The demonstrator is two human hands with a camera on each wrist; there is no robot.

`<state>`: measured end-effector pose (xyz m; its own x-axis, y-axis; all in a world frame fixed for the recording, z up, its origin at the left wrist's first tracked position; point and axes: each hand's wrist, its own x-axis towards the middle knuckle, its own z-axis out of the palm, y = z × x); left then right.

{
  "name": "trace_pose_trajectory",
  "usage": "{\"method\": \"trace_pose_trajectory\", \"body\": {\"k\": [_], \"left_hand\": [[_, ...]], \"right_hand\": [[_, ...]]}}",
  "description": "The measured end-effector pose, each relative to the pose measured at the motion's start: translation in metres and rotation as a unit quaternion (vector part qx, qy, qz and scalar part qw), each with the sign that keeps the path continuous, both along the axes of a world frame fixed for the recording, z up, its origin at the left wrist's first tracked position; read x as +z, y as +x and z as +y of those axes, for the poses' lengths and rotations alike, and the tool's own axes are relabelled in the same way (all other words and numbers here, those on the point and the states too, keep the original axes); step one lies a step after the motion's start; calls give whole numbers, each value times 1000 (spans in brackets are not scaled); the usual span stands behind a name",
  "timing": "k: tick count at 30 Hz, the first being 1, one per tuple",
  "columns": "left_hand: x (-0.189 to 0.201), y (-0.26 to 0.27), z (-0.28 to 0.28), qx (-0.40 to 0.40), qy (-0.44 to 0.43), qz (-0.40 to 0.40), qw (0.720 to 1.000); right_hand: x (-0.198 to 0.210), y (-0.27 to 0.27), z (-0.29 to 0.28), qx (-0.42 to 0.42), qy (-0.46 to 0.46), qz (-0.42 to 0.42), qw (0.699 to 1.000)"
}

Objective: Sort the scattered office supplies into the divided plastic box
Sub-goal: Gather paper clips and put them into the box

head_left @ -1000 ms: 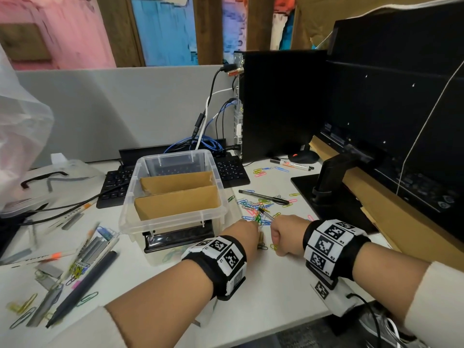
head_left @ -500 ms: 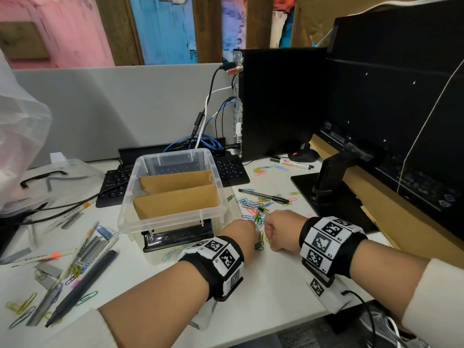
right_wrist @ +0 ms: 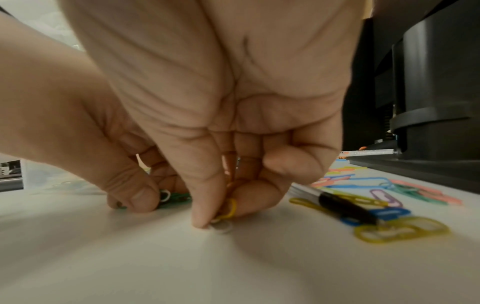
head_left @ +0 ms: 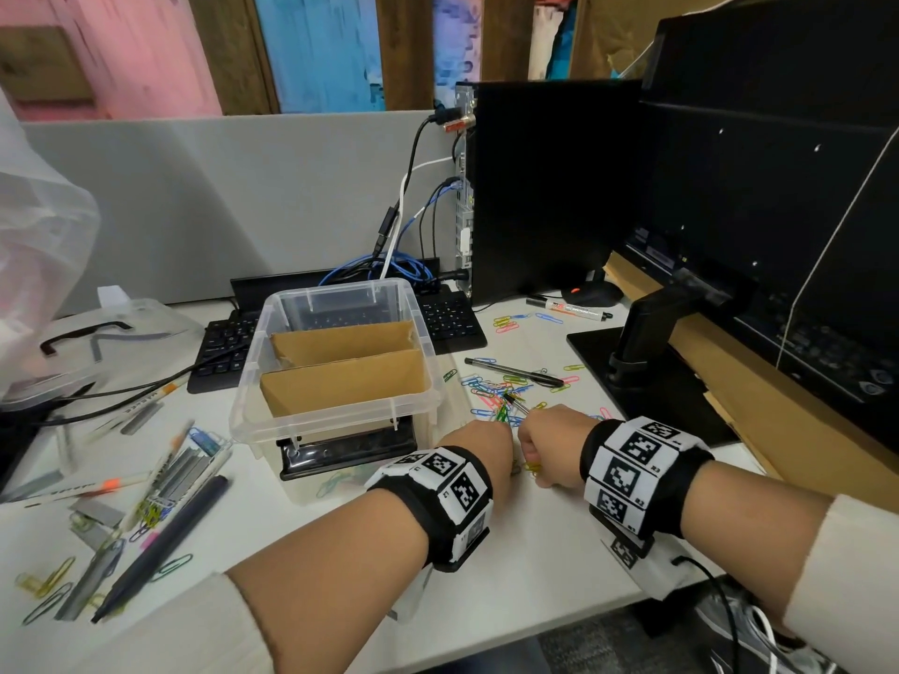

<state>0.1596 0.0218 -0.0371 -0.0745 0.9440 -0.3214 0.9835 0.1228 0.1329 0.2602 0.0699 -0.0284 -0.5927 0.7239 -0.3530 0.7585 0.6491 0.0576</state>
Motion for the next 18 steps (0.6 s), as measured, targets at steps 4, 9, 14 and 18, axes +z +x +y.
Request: {"method": "trace_pose_trajectory", "body": {"k": [4,9,14,18], "left_hand": [[1,3,1,0,-23,19,1000],[1,5,-2,-5,-26,22,999],[8,1,-11,-14,-20,22,999],[20,-1,-27,-14,30,-4,999]], "right_hand": [[2,2,-1,18,-9,-18,1000],[2,5,1,9,-21,13,1000],[9,3,6,-9,-36,33,999],[24,4,12,-24,-39,84,995]]}}
